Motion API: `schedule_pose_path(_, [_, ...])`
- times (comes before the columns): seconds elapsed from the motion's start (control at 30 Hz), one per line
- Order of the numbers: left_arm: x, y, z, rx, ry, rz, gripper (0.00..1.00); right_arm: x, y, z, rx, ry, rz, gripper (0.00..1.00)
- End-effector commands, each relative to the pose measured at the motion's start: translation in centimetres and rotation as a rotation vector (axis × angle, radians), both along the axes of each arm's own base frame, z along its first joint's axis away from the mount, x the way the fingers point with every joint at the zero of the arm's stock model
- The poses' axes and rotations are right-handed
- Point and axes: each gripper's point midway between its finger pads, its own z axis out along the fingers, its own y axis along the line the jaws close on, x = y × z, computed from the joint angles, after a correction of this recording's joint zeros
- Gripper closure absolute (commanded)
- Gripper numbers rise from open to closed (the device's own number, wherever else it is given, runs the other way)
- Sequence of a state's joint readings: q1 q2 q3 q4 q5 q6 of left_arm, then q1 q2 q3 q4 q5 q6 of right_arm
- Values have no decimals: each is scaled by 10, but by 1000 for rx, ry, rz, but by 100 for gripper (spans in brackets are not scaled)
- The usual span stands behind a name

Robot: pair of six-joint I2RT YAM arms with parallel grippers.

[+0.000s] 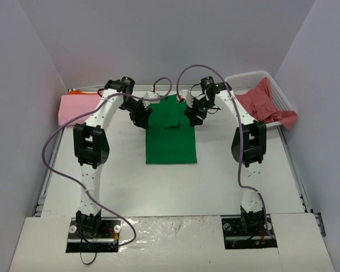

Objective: Fold and stack the t-shirts
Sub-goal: Fold the folded rectangular tshirt in 1/3 of the way, then grab one side of the 2/3 rectangular tshirt with both arms

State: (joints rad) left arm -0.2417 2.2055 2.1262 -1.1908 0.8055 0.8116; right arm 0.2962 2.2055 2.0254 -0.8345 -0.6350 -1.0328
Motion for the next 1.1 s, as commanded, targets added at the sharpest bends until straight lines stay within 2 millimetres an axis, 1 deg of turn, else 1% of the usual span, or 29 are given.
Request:
schedule_pose_path(0.0, [58, 2, 15, 7, -173, 85, 56, 55, -3, 0, 25, -88, -133, 49])
schedule_pose_path(0.03, [71, 0, 22, 8, -206, 87, 55, 72, 0, 7, 46, -115, -170, 48])
schedule_pose_path(0.07, [73, 2, 25, 13, -206, 94, 55, 78, 1, 12, 52, -129, -184, 47])
schedule_pose_path(0.1, [69, 3, 27, 21, -191, 95, 55, 83, 1, 17, 58, -143, -191, 46])
schedule_pose_path(0.13, [66, 4, 37, 17, -200, 95, 55, 85, 2, 28, 66, -167, -197, 46])
schedule_pose_path(0.17, [58, 3, 42, 4, -185, 91, 55, 83, 3, 34, 76, -164, -210, 45])
schedule_pose_path(0.2, [50, 3, 44, 2, -181, 76, 55, 79, 3, 54, 97, -191, -207, 44])
schedule_pose_path(0.23, [39, 4, 69, -14, -233, 69, 55, 64, 6, 47, 97, -153, -191, 44])
schedule_pose_path(0.27, [28, 8, 48, 11, -203, 66, 55, 56, 6, 51, 94, -161, -173, 42])
schedule_pose_path(0.3, [11, 8, 71, 7, -265, 52, 55, 45, 5, 75, 105, -202, -163, 42])
schedule_pose_path(0.33, [0, 8, 68, 23, -275, 41, 55, 25, 6, 57, 82, -147, -147, 41])
schedule_pose_path(0.37, [-16, 14, 41, 69, -242, 33, 54, 14, 6, 58, 81, -143, -135, 41])
schedule_pose_path(0.4, [-35, 9, 55, 66, -287, 5, 54, 2, 6, 77, 98, -176, -127, 41])
schedule_pose_path(0.43, [-47, 10, 49, 81, -285, -11, 54, -12, 10, 75, 104, -159, -107, 41])
schedule_pose_path(0.47, [-53, 8, 46, 89, -308, -18, 54, -34, 9, 58, 92, -100, -97, 41])
schedule_pose_path(0.5, [-80, 9, 33, 117, -292, -45, 54, -47, 10, 71, 111, -118, -80, 41])
schedule_pose_path(0.53, [-90, 8, 27, 129, -292, -53, 54, -61, 15, 69, 121, -102, -60, 41])
schedule_pose_path(0.57, [-92, 5, 24, 127, -320, -41, 54, -81, 15, 54, 122, -42, -42, 41])
schedule_pose_path(0.6, [-111, 9, 13, 138, -308, -42, 54, -93, 16, 59, 135, -43, -26, 41])
schedule_pose_path(0.63, [-116, 0, 11, 121, -326, -51, 54, -105, 21, 57, 167, -9, -5, 41])
schedule_pose_path(0.67, [-123, -2, 12, 114, -344, -55, 54, -120, 20, 47, 174, 40, -1, 41])
schedule_pose_path(0.7, [-134, 0, -4, 138, -318, -65, 53, -128, 20, 42, 183, 68, 1, 41])
schedule_pose_path(0.73, [-138, -6, -8, 136, -331, -85, 52, -134, 21, 38, 188, 91, 4, 41])
schedule_pose_path(0.77, [-140, -7, -11, 137, -322, -75, 52, -141, 23, 33, 201, 120, 13, 41])
schedule_pose_path(0.8, [-143, -8, -16, 138, -311, -83, 52, -151, 22, 21, 195, 161, 17, 42])
schedule_pose_path(0.87, [-146, -8, -27, 152, -301, -84, 52, -160, 20, 9, 178, 190, 30, 42])
schedule_pose_path(0.9, [-145, -7, -33, 160, -294, -85, 52, -167, 18, -3, 155, 217, 32, 42])
schedule_pose_path(0.97, [-143, -5, -44, 181, -299, -80, 52, -171, 16, -16, 132, 236, 42, 42])
schedule_pose_path(1.07, [-137, -4, -53, 193, -321, -66, 52, -175, 11, -29, 104, 256, 45, 43])
